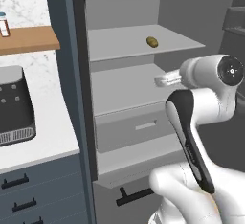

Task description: Place one potato and one steak in each tupperware on the nearby counter, to pack two identical lunches.

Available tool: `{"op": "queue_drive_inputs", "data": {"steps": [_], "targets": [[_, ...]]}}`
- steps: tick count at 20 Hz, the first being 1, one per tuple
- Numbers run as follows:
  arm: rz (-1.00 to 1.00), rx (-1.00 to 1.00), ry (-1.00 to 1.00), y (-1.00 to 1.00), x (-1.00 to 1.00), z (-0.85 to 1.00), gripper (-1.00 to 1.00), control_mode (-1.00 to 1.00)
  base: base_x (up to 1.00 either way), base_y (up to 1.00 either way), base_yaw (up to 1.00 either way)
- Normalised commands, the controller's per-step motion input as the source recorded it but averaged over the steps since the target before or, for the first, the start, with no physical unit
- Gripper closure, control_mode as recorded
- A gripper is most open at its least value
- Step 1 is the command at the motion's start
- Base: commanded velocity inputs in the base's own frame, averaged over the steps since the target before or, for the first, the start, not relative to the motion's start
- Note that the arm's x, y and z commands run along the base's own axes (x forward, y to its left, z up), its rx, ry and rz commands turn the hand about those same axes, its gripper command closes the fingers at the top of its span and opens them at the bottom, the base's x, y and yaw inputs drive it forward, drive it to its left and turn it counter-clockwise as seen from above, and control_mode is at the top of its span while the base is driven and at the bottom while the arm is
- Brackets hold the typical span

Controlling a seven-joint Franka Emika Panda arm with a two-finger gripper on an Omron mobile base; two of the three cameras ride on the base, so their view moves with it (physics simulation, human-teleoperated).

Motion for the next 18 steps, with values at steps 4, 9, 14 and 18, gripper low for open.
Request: {"op": "queue_drive_inputs", "data": {"steps": [4, 9, 14, 18], "targets": [[0.00, 0.16, 0.00, -0.35, 0.81, 0.83, -1.00, -1.00, 0.00, 0.00, 0.00], [0.00, 0.05, 0.10, -0.28, 0.71, 0.19, -1.00, -1.00, 0.00, 0.00, 0.00], [-0.01, 0.00, 0.42, -0.19, 1.00, 0.00, -1.00, -1.00, 0.00, 0.00, 0.00], [-0.01, 0.00, 0.14, 0.00, 0.82, 0.07, -1.00, -1.00, 0.00, 0.00, 0.00]]}}
